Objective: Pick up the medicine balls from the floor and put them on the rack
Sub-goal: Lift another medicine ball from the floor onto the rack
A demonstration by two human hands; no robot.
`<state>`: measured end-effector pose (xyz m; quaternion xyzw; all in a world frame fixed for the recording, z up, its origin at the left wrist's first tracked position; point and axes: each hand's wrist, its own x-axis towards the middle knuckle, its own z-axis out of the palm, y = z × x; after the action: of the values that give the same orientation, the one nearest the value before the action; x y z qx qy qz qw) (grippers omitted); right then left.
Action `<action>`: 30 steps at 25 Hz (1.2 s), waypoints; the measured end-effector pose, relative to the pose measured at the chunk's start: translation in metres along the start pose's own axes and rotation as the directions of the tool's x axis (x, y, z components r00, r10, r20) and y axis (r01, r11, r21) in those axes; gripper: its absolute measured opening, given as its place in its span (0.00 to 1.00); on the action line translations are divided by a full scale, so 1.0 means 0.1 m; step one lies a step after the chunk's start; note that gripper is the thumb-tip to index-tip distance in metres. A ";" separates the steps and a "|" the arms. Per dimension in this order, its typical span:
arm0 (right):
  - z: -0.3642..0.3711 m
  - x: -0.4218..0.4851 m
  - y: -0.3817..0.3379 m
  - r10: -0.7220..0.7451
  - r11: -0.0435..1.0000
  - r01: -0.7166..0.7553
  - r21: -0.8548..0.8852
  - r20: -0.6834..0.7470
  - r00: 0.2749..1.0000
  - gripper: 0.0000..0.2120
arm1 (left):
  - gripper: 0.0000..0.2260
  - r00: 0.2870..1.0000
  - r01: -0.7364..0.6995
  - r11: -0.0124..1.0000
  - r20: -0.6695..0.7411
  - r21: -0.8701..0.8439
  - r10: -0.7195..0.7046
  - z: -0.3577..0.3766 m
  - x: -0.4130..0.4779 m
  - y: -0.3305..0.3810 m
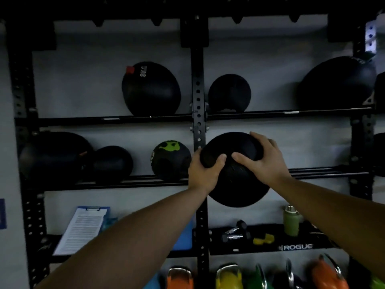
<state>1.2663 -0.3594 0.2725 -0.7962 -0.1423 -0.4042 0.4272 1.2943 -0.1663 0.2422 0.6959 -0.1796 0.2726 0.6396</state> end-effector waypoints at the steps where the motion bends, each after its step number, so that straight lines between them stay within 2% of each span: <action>1: 0.09 0.23 0.22 -0.008 1.000 0.008 -0.003 -0.008 1.000 0.54 | 0.34 1.000 -0.013 1.000 0.002 0.016 0.013 0.13 0.28 -0.15; 5: 0.45 0.97 0.91 0.003 1.000 -0.001 0.030 -0.073 0.997 0.56 | 0.34 0.999 -0.037 0.998 -0.002 0.052 0.038 0.54 1.25 -0.70; 12: 1.30 2.12 2.20 0.024 0.994 -0.007 0.108 -0.156 0.987 0.55 | 0.48 0.991 -0.108 0.988 0.087 0.109 0.098 0.95 2.78 -1.70; 14: 1.61 2.43 2.62 0.070 0.993 -0.058 0.100 -0.119 0.990 0.54 | 0.44 0.982 -0.136 0.966 0.159 0.222 0.101 1.06 3.18 -2.10; 16: 1.99 2.61 3.05 0.145 0.989 -0.146 -0.022 -0.009 0.989 0.48 | 0.30 0.917 -0.336 0.824 0.358 0.456 0.176 1.20 3.46 -2.50; 17: 2.19 2.68 3.27 0.173 0.981 -0.170 -0.093 0.023 0.985 0.44 | 0.26 0.869 -0.443 0.735 0.446 0.513 0.213 1.29 3.55 -2.70; 18: 2.33 2.75 3.42 0.174 0.977 -0.170 -0.128 0.019 0.985 0.40 | 0.25 0.848 -0.485 0.699 0.477 0.526 0.230 1.36 3.62 -2.86; 21: 2.44 3.05 3.70 0.089 0.987 -0.087 -0.133 0.014 0.996 0.34 | 0.32 0.871 -0.466 0.713 0.414 0.523 0.265 1.58 3.89 -3.12; 23: 2.44 3.16 3.81 0.030 0.991 -0.026 -0.135 0.027 0.999 0.27 | 0.36 0.886 -0.409 0.754 0.423 0.514 0.191 1.67 4.06 -3.14; 25: 2.45 3.18 3.90 -0.015 0.978 0.016 -0.207 0.008 1.000 0.19 | 0.36 0.900 -0.324 0.787 0.428 0.524 0.086 1.75 4.17 -3.16; 26: 2.45 3.14 3.92 -0.033 0.951 0.038 -0.306 0.022 0.999 0.19 | 0.35 0.913 -0.288 0.784 0.404 0.550 0.052 1.78 4.20 -3.18; 28: 2.41 2.93 3.97 0.031 0.886 0.038 -0.463 0.141 0.990 0.25 | 0.33 0.951 -0.216 0.732 0.308 0.646 0.010 1.82 4.16 -3.22; 30: 2.20 2.65 4.01 0.151 0.876 -0.004 -0.483 0.264 0.953 0.30 | 0.33 0.973 -0.139 0.660 0.224 0.738 -0.046 1.82 4.05 -3.18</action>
<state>1.7783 -0.4539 0.1805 -0.9328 -0.0679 -0.2863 0.2080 1.8309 -0.2687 0.2308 0.9184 -0.1400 0.2587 0.2647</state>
